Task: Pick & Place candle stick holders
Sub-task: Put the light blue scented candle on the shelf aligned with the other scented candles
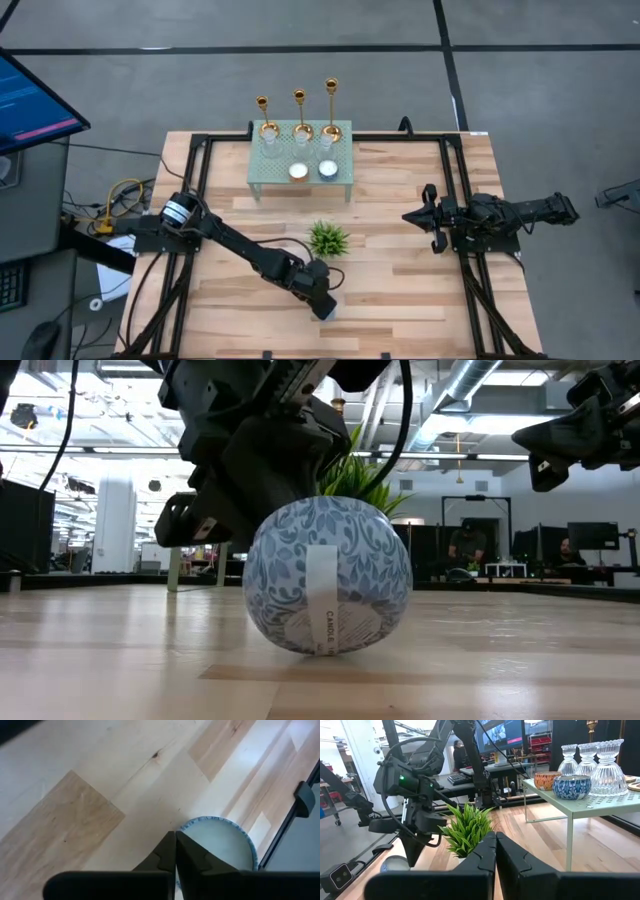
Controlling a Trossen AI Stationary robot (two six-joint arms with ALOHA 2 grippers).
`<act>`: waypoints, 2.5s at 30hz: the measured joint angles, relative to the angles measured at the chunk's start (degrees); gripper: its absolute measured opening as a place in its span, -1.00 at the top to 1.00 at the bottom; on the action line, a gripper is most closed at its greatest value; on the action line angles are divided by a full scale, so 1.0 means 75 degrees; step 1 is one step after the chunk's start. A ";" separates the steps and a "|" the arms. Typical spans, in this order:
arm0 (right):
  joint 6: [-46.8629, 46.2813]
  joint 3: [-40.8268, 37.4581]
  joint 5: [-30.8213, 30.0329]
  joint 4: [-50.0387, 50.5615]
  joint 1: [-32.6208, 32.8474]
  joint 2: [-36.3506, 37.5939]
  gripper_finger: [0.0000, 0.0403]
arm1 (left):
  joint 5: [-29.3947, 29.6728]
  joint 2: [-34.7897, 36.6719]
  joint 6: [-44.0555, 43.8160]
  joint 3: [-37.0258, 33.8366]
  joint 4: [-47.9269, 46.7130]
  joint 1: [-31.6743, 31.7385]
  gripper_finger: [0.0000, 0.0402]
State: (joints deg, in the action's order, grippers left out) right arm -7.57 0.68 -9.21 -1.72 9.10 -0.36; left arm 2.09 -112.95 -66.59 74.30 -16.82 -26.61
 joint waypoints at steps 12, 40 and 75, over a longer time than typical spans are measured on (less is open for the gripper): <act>0.0000 -0.0001 0.0000 0.0000 0.0002 0.0000 1.00 | 0.0524 0.1359 0.1032 -0.0003 -0.1304 0.0131 0.99; 0.0000 0.0001 0.0000 0.0000 0.0000 0.0000 1.00 | -0.0328 0.0415 0.3081 -0.0006 -0.0098 -0.0220 0.06; 0.0000 0.0001 0.0000 0.0000 0.0002 0.0003 1.00 | -0.0683 -0.0108 0.3019 0.0000 0.0283 -0.0213 0.98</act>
State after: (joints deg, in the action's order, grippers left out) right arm -7.57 0.69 -9.21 -1.72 9.12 -0.34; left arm -3.03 -113.75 -43.94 74.30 -14.70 -28.21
